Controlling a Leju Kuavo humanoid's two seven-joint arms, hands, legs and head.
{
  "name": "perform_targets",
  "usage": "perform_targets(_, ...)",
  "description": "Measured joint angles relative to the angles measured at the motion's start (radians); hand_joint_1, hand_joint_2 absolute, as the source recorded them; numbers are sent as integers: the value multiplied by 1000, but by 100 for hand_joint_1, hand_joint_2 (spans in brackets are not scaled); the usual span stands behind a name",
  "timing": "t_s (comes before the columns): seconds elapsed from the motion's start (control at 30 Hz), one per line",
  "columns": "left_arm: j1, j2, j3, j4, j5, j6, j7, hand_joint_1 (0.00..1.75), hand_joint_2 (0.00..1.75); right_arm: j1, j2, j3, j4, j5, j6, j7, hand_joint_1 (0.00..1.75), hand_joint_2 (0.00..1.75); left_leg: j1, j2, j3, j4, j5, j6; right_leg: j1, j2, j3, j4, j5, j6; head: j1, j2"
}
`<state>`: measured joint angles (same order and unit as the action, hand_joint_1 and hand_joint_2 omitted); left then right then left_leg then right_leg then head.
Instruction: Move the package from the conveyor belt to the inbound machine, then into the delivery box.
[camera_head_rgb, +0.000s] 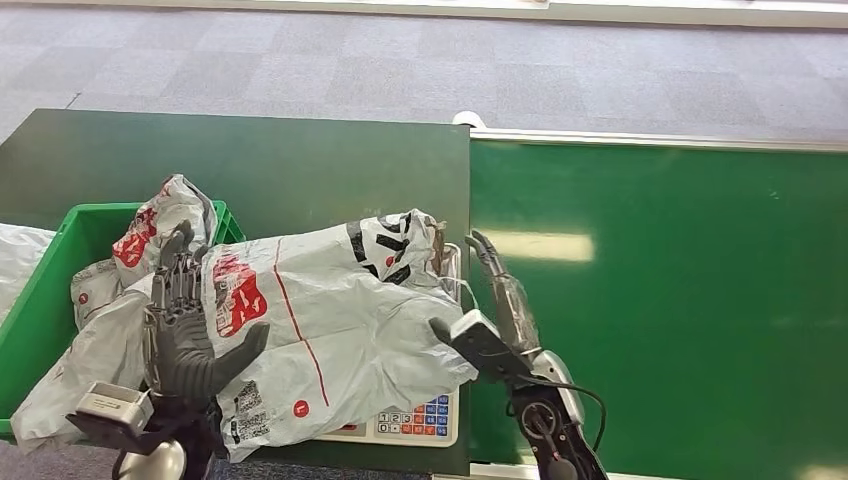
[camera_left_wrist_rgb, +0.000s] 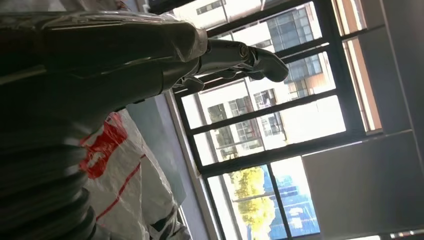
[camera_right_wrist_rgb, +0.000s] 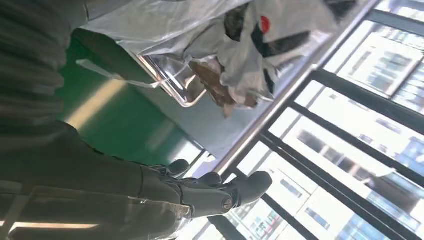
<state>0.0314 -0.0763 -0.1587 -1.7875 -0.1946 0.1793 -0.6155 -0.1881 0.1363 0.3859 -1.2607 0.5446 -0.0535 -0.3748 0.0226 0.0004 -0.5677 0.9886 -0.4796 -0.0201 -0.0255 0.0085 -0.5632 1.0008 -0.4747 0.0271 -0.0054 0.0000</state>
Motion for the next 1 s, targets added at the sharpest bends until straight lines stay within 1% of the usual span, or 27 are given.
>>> perform_targets(0.13,-62,43,-87,14,-66,-42,-26,0,175,105,-24,-101,-165,-168,87,-100,0,175,0,0,0,0,0,0,0,0,0,0,0,0,0,0)
perform_targets(0.23,-103,67,-155,27,-128,-42,-26,0,175,171,-35,-178,-255,-206,110,-127,0,175,0,1,1,0,0,0,0,0,0,0,0,0,0,0)
perform_targets(0.3,-133,77,-205,33,-207,-42,1,0,175,221,-41,-230,-320,-213,111,-137,0,175,0,-1,0,0,0,0,0,0,0,0,0,0,0,0)
perform_targets(0.37,-159,82,-261,37,-321,-50,59,0,175,273,-45,-280,-380,-216,107,-152,0,175,0,-1,0,0,0,0,0,-1,1,0,0,0,0,0)
perform_targets(0.5,-218,92,-371,80,-642,-57,252,0,175,373,-40,-339,-474,-217,104,-187,0,175,-1,0,0,0,-1,0,-1,0,0,0,0,0,0,0)
perform_targets(0.53,-232,93,-393,97,-703,-52,289,0,175,393,-36,-347,-493,-215,106,-191,0,175,-1,0,0,0,-1,0,-1,0,0,0,0,0,0,0)
perform_targets(0.57,-245,94,-412,115,-746,-48,314,0,175,408,-32,-354,-510,-213,107,-194,0,175,-1,1,0,0,-1,0,-1,0,0,0,0,0,0,0)
perform_targets(0.63,-264,95,-439,139,-781,-43,336,0,175,427,-26,-364,-534,-209,109,-194,0,175,0,1,0,0,-1,0,0,1,0,0,0,0,0,0)
perform_targets(0.7,-281,96,-458,159,-855,-42,386,0,175,438,-21,-373,-550,-203,113,-194,0,175,0,1,0,0,-1,0,0,0,1,0,0,0,0,0)
perform_targets(0.83,-310,96,-471,219,-1119,-67,598,0,175,444,1,-390,-568,-184,139,-193,0,175,0,1,1,0,0,0,0,1,1,0,0,0,0,0)
perform_targets(0.9,-317,96,-459,255,-1205,-90,680,0,175,437,12,-397,-572,-176,151,-193,0,175,0,1,1,0,0,0,0,1,1,0,0,0,0,0)
perform_targets(0.93,-318,95,-450,271,-1230,-99,706,0,175,432,16,-401,-573,-173,156,-193,0,175,0,1,1,0,0,0,0,1,1,0,0,0,0,0)
perform_targets(1.0,-322,95,-434,296,-1250,-108,726,0,175,421,22,-406,-574,-169,162,-193,0,175,0,1,1,0,0,0,0,1,1,0,0,0,0,0)
